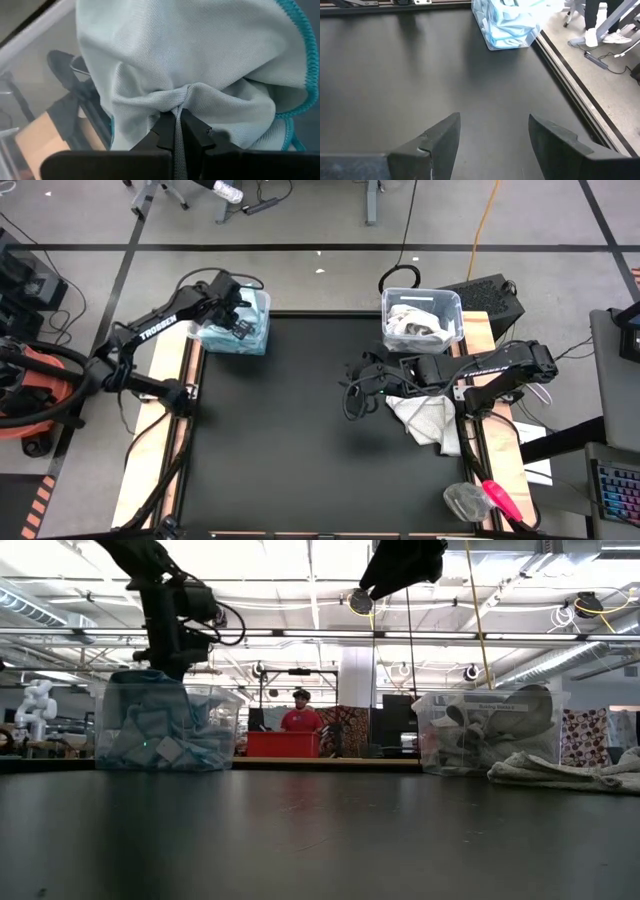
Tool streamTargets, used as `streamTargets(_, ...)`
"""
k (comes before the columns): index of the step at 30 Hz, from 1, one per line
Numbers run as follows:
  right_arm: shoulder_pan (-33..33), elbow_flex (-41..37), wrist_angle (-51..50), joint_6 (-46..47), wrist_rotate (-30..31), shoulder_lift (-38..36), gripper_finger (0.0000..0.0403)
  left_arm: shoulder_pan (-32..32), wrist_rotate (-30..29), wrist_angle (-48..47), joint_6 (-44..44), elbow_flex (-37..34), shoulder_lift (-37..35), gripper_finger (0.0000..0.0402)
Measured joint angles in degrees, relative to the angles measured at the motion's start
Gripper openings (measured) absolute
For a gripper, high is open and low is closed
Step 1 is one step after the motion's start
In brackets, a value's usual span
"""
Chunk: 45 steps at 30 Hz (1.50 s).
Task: Sort microfiber towel by color & place in baskets
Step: Put the blue towel into the left transparent bin, then put the gray towel into the right transparent bin
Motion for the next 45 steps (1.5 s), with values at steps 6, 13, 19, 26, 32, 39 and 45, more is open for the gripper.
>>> streamTargets(6, 0.0, 0.01, 0.07, 0.55, 0.04, 0.0, 0.0226, 1.8, 3.16, -0.69, 0.07, 0.0, 2.74, 0.0033)
streamTargets(13, 0.0, 0.01, -0.53, 1.49, 0.07, 0.0, 0.0226, 2.17, 3.92, -1.47, 0.09, 0.0, 5.38, 0.0052)
streamTargets(19, 0.0, 0.02, -1.15, 1.51, 0.07, 0.0, 0.0226, 2.17, 3.92, -1.19, 0.09, 0.0, 5.8, 0.0077)
streamTargets(26, 0.0, 0.02, -2.5, 1.49, 0.46, 0.0, 0.0226, 2.17, 6.12, -1.78, 0.04, 0.0, 5.69, 0.0122)
streamTargets(32, 0.0, 0.01, -3.19, 1.39, 0.47, -0.09, 0.0226, 2.11, 8.24, -3.41, 0.02, 1.44, 5.17, 0.0137)
streamTargets(39, -0.35, 0.0, -3.92, 0.42, 0.46, -2.2, 0.0226, 2.06, 9.46, -9.03, 0.07, 7.57, 5.11, 0.0138)
streamTargets(45, -1.91, 0.0, -6.44, 0.08, 0.48, -5.98, 0.0226, 1.89, 10.45, -12.5, 0.5, 12.96, 3.74, 0.0138)
